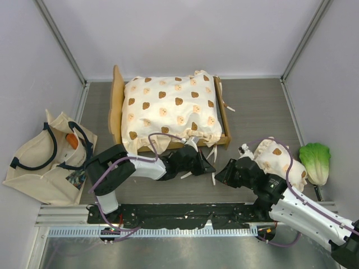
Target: Set up the pet bed
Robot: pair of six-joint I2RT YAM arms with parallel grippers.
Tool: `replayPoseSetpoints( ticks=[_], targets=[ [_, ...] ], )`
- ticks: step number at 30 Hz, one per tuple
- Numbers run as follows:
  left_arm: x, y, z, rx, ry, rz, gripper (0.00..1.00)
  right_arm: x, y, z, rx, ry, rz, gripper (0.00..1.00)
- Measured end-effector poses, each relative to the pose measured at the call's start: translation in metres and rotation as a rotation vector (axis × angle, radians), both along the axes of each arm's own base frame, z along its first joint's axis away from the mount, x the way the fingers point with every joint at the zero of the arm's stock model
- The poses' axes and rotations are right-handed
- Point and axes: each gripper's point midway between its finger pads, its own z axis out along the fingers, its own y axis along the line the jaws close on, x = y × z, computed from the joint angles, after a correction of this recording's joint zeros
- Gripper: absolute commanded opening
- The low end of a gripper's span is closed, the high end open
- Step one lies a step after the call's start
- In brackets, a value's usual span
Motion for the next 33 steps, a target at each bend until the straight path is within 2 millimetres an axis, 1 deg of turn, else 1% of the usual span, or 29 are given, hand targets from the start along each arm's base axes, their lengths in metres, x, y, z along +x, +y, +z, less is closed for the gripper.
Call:
replayPoseSetpoints(
  ticks=[2, 4, 8, 10, 13, 16, 18, 20, 23, 27, 33],
  targets=[
    [0.002, 0.001, 0.0, 0.002, 0.0, 0.004, 0.0, 0.003, -0.006, 0.001, -0.03, -0.014, -0.017, 0.36],
    [0.004, 0.003, -0.002, 0.006, -0.004, 0.007, 0.0, 0.01, -0.01, 0.01, -0.045, -0.051, -0.043, 0.4],
    [0.005, 0.006, -0.004, 0.019, -0.015, 0.001, 0.0, 0.033, -0.016, 0.037, -0.074, -0.158, -0.108, 0.43],
    [0.005, 0.007, -0.006, 0.025, -0.02, -0.003, 0.0, 0.048, -0.016, 0.045, -0.106, -0.203, -0.136, 0.46],
    [0.004, 0.008, -0.007, 0.034, -0.024, -0.009, 0.0, 0.067, -0.015, 0.042, -0.184, -0.23, -0.15, 0.46],
    [0.004, 0.009, -0.009, 0.043, -0.029, -0.017, 0.0, 0.084, -0.014, 0.027, -0.256, -0.215, -0.142, 0.46],
    [0.004, 0.009, -0.009, 0.043, -0.03, -0.02, 0.0, 0.096, -0.019, 0.02, -0.283, -0.206, -0.161, 0.46],
    [0.005, 0.009, -0.008, 0.041, -0.029, -0.021, 0.0, 0.108, -0.021, 0.016, -0.289, -0.211, -0.17, 0.46],
    [0.006, 0.009, -0.007, 0.04, -0.026, -0.022, 0.0, 0.121, -0.021, 0.018, -0.248, -0.239, -0.179, 0.45],
    [0.007, 0.009, -0.006, 0.038, -0.022, -0.023, 0.0, 0.135, -0.02, 0.016, -0.205, -0.277, -0.184, 0.42],
    [0.008, 0.009, -0.006, 0.039, -0.02, -0.023, 0.0, 0.144, -0.009, 0.006, -0.186, -0.289, -0.143, 0.38]
  ],
)
